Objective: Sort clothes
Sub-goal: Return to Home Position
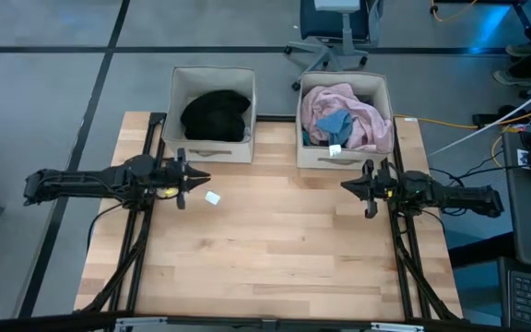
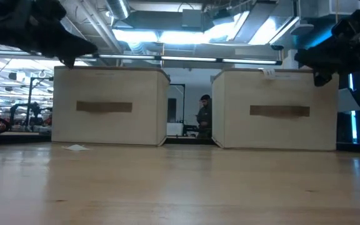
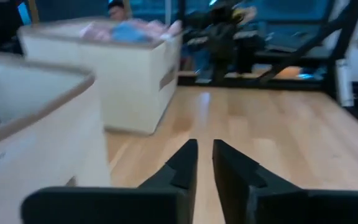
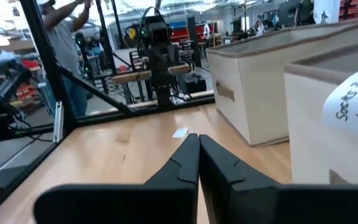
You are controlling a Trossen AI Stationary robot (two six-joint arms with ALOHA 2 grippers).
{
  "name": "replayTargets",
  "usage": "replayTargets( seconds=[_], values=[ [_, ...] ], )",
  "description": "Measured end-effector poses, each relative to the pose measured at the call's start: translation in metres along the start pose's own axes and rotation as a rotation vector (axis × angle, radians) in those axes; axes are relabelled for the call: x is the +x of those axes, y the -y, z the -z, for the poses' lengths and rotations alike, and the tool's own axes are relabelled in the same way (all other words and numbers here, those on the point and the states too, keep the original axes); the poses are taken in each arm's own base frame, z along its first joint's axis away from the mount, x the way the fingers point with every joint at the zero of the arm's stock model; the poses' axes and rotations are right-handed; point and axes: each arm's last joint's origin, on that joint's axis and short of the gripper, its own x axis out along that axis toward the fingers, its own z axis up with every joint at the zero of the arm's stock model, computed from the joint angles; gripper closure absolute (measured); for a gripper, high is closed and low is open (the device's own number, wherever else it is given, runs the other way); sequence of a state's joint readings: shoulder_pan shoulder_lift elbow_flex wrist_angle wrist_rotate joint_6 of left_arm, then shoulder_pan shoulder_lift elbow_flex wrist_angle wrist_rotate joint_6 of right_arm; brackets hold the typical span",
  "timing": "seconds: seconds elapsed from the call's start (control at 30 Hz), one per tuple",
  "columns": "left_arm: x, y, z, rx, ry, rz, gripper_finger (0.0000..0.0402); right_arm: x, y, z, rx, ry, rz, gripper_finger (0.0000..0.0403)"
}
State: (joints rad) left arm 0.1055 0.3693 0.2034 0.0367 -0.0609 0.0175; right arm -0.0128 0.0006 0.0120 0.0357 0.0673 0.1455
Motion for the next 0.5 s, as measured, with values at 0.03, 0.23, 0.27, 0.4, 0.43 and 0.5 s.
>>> replayTargets(
  seconds=[0.03, 0.23, 0.27, 0.4, 0.43, 0.5],
  values=[
    [-0.002, 0.0, -0.001, 0.009, 0.015, 0.02, 0.0367, 0.0, 0.0, 0.0, -0.008, 0.001, 0.002, 0.0391],
    [-0.014, 0.002, -0.008, 0.013, 0.1, 0.104, 0.0398, 0.001, 0.0, 0.002, -0.004, -0.019, -0.006, 0.0391],
    [-0.016, 0.002, -0.008, 0.015, 0.109, 0.108, 0.0397, 0.001, 0.0, 0.002, 0.009, -0.019, -0.006, 0.0391],
    [-0.025, 0.002, -0.005, 0.029, 0.117, 0.106, 0.04, 0.001, 0.0, 0.002, 0.032, -0.02, -0.006, 0.0391],
    [-0.027, 0.002, -0.003, 0.03, 0.142, 0.106, 0.04, 0.001, 0.0, 0.002, 0.032, -0.019, -0.006, 0.0391],
    [-0.028, 0.002, 0.007, 0.013, 0.184, 0.105, 0.0398, 0.001, 0.0, 0.002, 0.032, -0.019, -0.006, 0.0391]
  ],
)
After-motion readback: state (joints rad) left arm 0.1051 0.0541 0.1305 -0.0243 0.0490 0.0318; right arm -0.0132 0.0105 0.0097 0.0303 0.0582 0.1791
